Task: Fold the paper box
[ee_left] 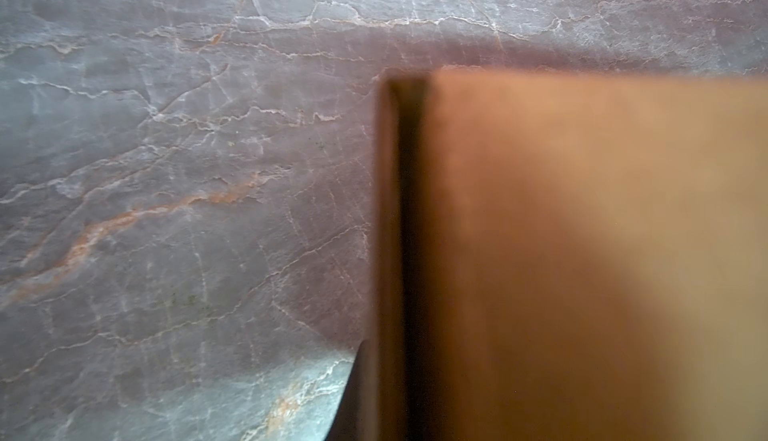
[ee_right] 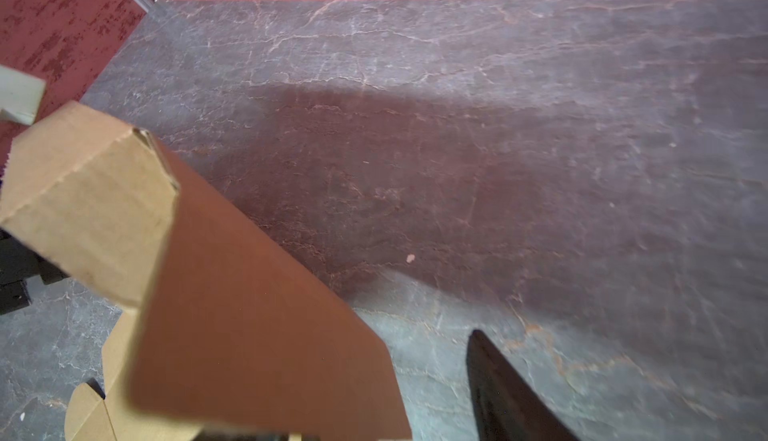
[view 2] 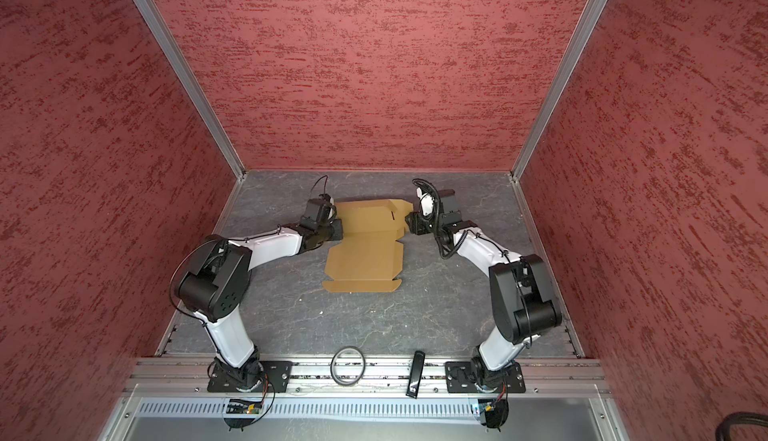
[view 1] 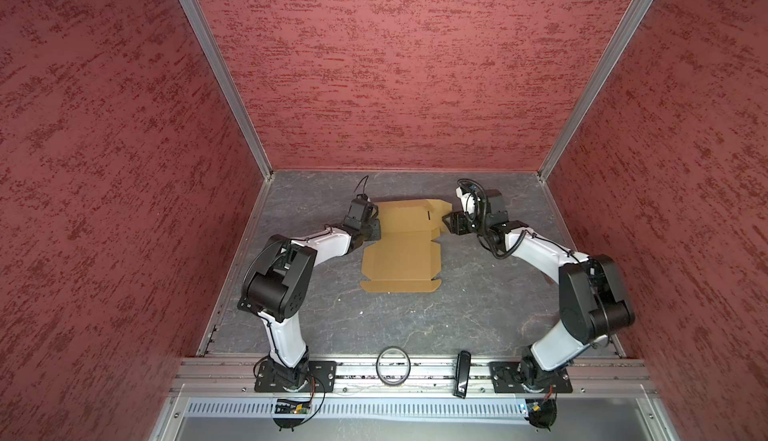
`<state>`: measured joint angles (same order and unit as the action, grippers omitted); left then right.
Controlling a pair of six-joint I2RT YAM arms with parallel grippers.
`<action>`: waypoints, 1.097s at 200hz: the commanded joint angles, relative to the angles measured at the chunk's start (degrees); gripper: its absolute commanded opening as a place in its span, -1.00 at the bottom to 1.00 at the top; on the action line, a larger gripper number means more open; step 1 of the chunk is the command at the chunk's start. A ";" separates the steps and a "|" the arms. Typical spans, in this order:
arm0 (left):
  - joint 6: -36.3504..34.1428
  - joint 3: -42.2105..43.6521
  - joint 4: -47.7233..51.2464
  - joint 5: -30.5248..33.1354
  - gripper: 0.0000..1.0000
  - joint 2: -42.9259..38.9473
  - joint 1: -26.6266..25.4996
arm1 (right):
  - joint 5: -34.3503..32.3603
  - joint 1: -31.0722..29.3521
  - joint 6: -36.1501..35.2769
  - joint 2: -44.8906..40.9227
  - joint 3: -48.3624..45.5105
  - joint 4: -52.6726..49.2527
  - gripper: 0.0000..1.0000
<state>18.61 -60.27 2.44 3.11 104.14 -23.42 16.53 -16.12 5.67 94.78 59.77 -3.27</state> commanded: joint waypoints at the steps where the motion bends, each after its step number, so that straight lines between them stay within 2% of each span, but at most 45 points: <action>1: -0.42 -1.07 1.13 0.74 -0.82 -1.44 0.13 | 1.88 -1.79 -0.93 1.49 2.82 0.05 0.04; 26: 0.10 -1.82 1.52 1.27 -0.83 -1.39 0.11 | 0.96 -3.20 -0.26 2.21 3.21 0.08 -0.32; 65: -0.39 -2.55 1.78 3.40 -0.82 -1.92 -0.73 | -0.01 -4.52 1.72 1.15 2.35 0.54 -0.50; 123: 0.27 -2.00 0.61 6.01 -0.82 -2.89 -3.13 | -0.63 -5.97 4.65 0.79 2.25 1.20 -0.61; 219: 1.86 0.59 -2.76 8.60 -0.82 -4.14 -4.79 | -2.69 -7.95 8.97 1.96 1.76 2.98 -0.64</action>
<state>19.70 -60.90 3.36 12.01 102.85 -27.07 13.80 -22.85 12.27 96.64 61.54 -2.76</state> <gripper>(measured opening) 0.090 0.183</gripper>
